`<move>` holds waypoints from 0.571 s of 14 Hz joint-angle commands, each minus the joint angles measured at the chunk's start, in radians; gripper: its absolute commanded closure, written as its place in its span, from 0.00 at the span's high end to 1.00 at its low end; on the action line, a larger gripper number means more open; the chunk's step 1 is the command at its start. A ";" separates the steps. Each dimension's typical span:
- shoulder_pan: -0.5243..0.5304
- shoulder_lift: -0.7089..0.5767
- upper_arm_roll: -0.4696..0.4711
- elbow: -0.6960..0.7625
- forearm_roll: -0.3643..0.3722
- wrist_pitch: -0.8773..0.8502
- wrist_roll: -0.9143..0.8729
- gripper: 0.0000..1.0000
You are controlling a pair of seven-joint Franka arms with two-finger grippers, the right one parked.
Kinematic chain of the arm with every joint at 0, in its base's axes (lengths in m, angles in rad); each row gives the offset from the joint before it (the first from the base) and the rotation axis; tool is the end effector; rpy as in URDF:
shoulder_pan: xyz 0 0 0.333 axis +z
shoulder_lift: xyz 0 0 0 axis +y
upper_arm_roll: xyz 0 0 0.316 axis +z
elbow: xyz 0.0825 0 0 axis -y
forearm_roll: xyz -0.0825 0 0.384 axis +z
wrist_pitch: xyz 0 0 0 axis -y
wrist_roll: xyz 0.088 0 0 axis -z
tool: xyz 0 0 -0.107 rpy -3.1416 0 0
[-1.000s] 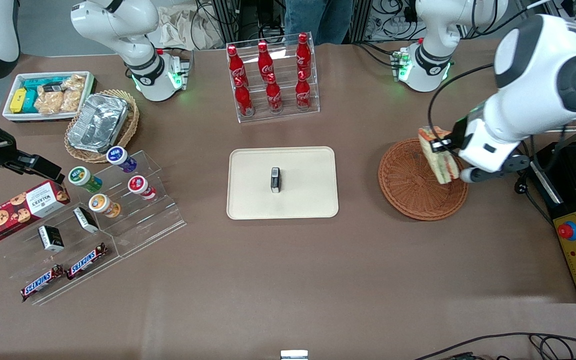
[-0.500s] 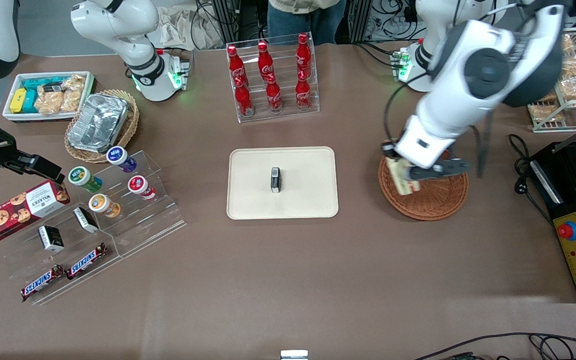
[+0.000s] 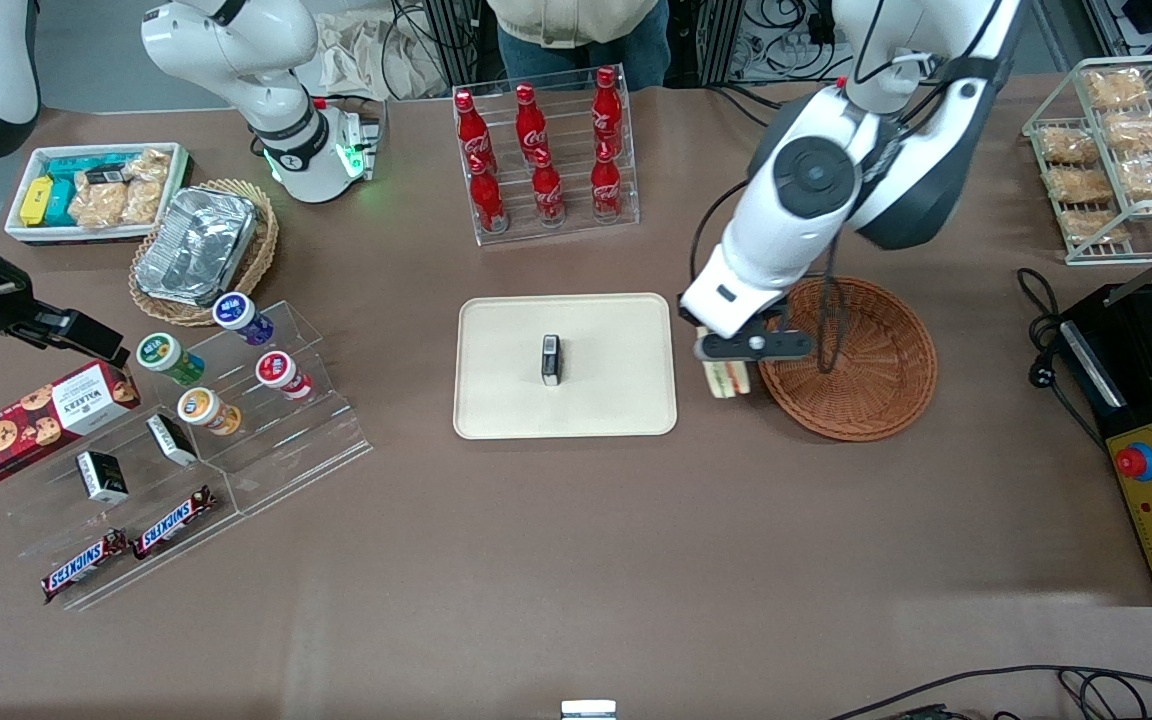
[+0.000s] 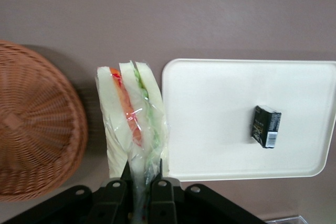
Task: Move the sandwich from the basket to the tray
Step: 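Carry the sandwich over the white tray beside the black box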
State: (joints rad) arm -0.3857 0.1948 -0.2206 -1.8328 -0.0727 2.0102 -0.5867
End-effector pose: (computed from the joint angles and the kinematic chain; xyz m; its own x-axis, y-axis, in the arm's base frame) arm 0.5016 -0.3452 0.4263 0.9973 0.0126 -0.0721 0.0184 -0.9965 0.0812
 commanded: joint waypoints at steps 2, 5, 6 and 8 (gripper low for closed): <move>-0.073 0.086 -0.006 0.004 -0.006 0.099 -0.009 0.00; -0.108 0.149 -0.005 0.004 -0.013 0.154 -0.010 0.00; -0.116 0.175 -0.005 0.004 -0.019 0.178 -0.012 0.00; -0.117 0.216 -0.005 0.004 -0.019 0.231 -0.012 0.00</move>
State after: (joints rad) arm -0.4922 0.3730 -0.2333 -1.8385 -0.0812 2.1955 -0.5886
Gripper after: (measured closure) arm 0.850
